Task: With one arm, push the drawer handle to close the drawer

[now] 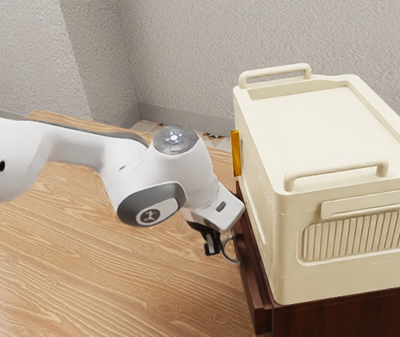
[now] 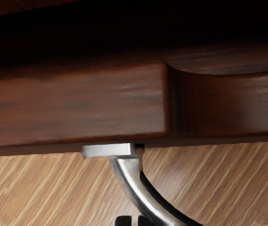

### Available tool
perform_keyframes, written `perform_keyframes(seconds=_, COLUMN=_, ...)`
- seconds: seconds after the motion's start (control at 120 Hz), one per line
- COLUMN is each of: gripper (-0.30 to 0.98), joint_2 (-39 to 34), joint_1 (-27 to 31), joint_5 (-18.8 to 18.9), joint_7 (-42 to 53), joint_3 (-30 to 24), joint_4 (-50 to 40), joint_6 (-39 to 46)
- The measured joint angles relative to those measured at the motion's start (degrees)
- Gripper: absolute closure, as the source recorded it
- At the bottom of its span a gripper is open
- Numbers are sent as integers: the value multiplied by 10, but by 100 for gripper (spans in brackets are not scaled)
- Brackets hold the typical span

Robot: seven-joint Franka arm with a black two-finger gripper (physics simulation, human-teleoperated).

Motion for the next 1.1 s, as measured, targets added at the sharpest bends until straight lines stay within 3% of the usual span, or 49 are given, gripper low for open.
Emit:
perform_keyframes(seconds=0.225, gripper=79, joint_2=44, joint_1=-10, joint_5=4, joint_7=39, joint_3=-1, joint_4=52, joint_6=0)
perform_keyframes(seconds=0.367, gripper=79, joint_2=34, joint_1=-20, joint_5=-1, joint_7=43, joint_3=0, joint_4=45, joint_6=-1)
perform_keyframes(seconds=0.517, gripper=79, joint_2=-82, joint_1=-37, joint_5=-21, joint_7=23, joint_3=2, joint_4=-60, joint_6=8)
perform_keyframes(seconds=0.608, gripper=78, joint_2=-198, joint_1=49, joint_5=-25, joint_7=-8, joint_3=-20, joint_4=-108, joint_6=-21)
perform_keyframes(seconds=0.667, gripper=69, joint_2=-233, joint_1=114, joint_5=-27, joint_7=-45, joint_3=-40, joint_4=-103, joint_6=-49)
perform_keyframes(seconds=0.725, gripper=56, joint_2=-241, joint_1=168, joint_5=-57, joint_7=-94, joint_3=-22, joint_4=-72, joint_6=-70)
perform_keyframes(seconds=0.825, gripper=35, joint_2=-167, joint_1=199, joint_5=-88, joint_7=-213, joint_3=18, joint_4=114, joint_6=-173)
perform_keyframes(seconds=0.883, gripper=27, joint_2=-145, joint_1=206, joint_5=-96, joint_7=-282, joint_3=49, joint_4=164, joint_6=-239)
perform_keyframes(seconds=1.1, gripper=10, joint_2=-180, joint_1=206, joint_5=-60, joint_7=-469, joint_3=74, joint_4=118, joint_6=-373)
